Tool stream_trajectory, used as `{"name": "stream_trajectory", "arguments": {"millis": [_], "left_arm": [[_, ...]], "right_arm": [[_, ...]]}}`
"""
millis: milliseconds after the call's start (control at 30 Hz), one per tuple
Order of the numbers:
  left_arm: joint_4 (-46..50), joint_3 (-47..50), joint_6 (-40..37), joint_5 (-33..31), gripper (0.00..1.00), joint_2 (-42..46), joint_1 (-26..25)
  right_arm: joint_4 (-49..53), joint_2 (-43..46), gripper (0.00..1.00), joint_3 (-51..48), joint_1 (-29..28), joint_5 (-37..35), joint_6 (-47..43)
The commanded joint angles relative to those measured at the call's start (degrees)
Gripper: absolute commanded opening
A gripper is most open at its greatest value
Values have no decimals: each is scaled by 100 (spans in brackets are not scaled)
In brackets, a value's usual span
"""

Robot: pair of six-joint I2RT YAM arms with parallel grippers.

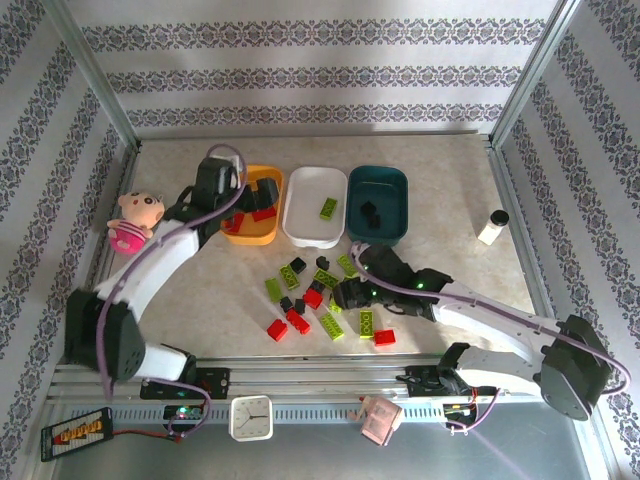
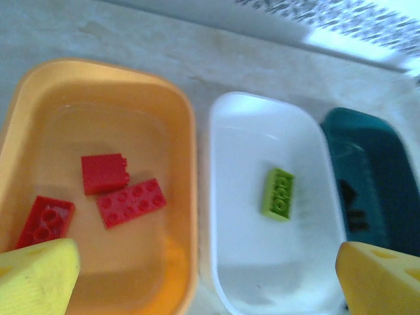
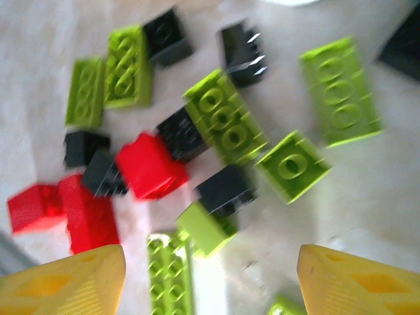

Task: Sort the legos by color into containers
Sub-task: Pick up the lego from the bottom-center of the table.

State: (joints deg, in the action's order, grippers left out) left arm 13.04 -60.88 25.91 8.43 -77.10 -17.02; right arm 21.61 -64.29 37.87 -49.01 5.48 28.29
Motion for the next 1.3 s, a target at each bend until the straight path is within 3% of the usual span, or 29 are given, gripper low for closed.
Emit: {"name": "stream_trajectory", "arguments": {"millis": [0, 167, 367, 600, 833, 1000, 1267], "left_arm": [[-257, 901, 418, 251, 100, 747, -172], [-254, 2173, 822, 223, 100, 2237, -209], [323, 2832, 937, 142, 100, 3256, -210], [690, 3205, 1084, -3, 100, 4009, -210], [866, 3214, 1081, -43, 100, 4116, -210], [928, 3161, 1053, -56, 100, 4123, -213], [991, 3196, 1059, -60, 100, 4148, -214]], "right_arm": [[373, -251, 70, -19, -545, 59, -18], [450, -1005, 70, 228, -1334, -381, 52], [415, -1828, 69, 581, -1833, -1141, 80], [471, -2433, 60, 850, -2026, -1576, 4], [415, -2777, 45, 821, -2050, -1555, -8], [341, -2528, 34, 755, -2042, -1585, -5], [178, -1090, 25, 790, -1756, -1251, -323]]}}
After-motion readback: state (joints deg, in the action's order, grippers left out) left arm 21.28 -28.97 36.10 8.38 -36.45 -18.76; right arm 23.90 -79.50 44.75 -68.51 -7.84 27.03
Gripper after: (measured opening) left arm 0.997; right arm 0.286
